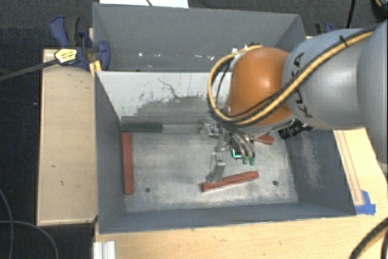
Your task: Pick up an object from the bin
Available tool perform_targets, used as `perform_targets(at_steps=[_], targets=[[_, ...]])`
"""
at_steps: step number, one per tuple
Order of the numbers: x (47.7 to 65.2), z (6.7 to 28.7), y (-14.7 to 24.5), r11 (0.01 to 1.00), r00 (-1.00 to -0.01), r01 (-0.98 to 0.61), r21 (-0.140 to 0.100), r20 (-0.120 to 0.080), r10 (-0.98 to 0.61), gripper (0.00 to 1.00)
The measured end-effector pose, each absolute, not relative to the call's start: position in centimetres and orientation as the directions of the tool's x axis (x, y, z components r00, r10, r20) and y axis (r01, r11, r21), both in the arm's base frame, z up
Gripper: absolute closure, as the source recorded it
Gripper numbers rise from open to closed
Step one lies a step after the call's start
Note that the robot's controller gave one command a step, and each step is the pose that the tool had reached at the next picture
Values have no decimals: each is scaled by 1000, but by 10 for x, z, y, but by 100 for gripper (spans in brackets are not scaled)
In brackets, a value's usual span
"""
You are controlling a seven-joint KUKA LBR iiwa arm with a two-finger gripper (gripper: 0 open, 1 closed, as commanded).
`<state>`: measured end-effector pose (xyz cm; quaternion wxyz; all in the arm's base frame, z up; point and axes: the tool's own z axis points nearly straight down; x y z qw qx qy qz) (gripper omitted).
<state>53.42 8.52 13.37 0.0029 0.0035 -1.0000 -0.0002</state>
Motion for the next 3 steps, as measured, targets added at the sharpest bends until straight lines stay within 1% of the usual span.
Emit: perform_targets(at_steps=[1, 2, 3], targets=[[498, 69, 47, 987, -987, -158, 0, 4, -158, 0], [500, 71, 49, 988, -988, -154, 1, -1, -154, 100], [509, 203, 36, 991, -991, -132, -1, -11, -132, 100]])
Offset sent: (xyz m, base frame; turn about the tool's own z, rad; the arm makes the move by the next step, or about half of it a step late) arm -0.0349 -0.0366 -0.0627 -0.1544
